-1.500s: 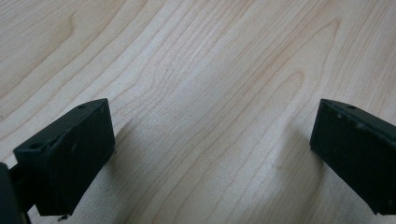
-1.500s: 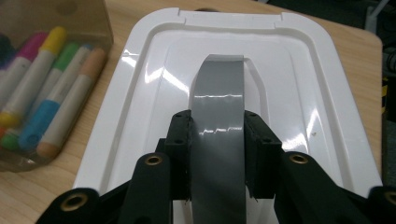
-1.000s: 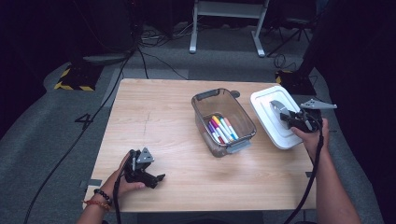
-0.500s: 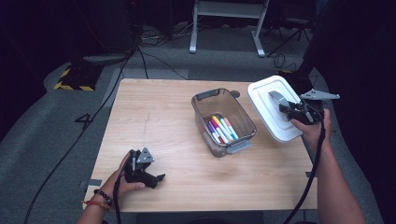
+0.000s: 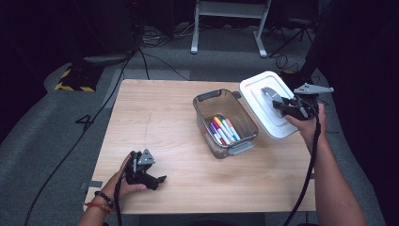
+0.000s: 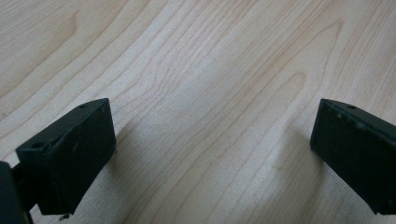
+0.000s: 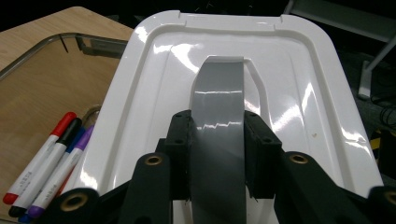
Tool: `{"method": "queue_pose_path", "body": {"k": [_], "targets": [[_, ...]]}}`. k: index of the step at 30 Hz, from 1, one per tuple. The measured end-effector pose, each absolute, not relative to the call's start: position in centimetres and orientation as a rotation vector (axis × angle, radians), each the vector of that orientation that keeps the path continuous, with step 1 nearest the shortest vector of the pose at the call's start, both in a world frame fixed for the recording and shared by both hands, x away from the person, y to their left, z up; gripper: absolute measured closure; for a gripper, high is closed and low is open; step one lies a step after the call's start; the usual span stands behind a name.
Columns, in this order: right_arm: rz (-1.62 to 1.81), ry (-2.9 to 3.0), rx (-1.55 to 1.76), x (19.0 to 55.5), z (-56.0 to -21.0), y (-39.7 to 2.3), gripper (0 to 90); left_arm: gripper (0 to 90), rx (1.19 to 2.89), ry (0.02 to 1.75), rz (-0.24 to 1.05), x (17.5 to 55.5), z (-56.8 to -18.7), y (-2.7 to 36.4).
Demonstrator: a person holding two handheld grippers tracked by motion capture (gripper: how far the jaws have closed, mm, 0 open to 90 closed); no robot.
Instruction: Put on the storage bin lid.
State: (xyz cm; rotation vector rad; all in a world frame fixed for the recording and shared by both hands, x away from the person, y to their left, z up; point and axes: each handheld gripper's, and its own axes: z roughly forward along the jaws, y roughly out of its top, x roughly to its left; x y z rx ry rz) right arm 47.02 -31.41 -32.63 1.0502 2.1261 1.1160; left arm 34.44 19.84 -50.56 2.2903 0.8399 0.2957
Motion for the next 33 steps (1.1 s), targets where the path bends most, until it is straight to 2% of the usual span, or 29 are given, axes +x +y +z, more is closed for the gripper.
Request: {"method": "queue_pose_path", "body": {"k": [23,33], "targets": [[1.058,2.304,0.997,49.3,-34.5,-22.0,67.3,0.5,2.290,0.840,0.298,34.4,-50.6,19.8],[1.044,2.313,1.003,49.8,-35.1,-19.6,67.0,0.5,2.290,0.840,0.299,34.4,-50.6,19.8]]}}
